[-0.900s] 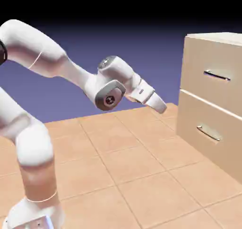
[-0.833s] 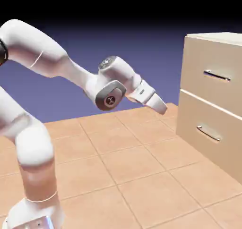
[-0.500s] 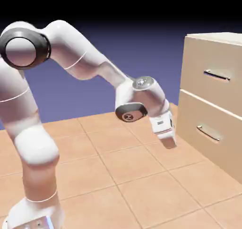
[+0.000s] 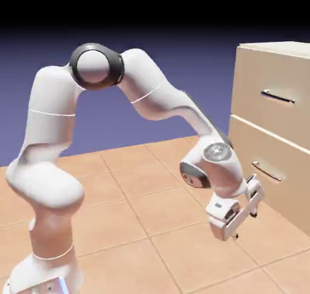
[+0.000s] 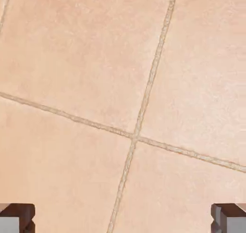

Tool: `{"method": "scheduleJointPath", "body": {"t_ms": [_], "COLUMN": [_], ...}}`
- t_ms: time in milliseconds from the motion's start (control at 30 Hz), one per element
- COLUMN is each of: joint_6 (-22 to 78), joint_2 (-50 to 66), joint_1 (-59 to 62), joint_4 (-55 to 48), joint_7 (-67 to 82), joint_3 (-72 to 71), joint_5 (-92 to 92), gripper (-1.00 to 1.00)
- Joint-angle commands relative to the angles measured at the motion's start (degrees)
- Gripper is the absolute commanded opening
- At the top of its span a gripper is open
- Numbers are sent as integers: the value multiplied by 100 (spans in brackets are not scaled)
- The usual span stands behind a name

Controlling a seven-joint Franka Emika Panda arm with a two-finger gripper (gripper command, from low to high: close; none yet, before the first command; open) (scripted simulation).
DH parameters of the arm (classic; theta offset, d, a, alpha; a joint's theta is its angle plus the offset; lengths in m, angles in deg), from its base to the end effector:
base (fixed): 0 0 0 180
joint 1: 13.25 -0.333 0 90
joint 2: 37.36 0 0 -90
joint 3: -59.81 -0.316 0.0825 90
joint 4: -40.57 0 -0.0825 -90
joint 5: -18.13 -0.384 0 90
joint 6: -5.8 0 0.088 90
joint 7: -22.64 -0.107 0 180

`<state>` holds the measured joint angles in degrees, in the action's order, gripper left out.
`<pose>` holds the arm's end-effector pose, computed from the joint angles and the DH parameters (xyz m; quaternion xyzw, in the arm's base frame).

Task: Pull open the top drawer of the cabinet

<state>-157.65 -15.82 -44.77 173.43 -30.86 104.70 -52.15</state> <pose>0.4931 -0.1753 0.2482 -0.4328 0.8754 -0.1171 0.1807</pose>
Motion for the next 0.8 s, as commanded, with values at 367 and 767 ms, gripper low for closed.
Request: {"method": "scheduleJointPath", "body": {"t_ms": [367,767], "joint_6": [449,898], "joint_2": [2306,4612], "joint_1": [-1312,-2624], "joint_4": [-1197,-2394], "joint_7": [-470,-940], "joint_3": [1910,3820], "joint_5": [-2990,-5981], "gripper": [0,0]}}
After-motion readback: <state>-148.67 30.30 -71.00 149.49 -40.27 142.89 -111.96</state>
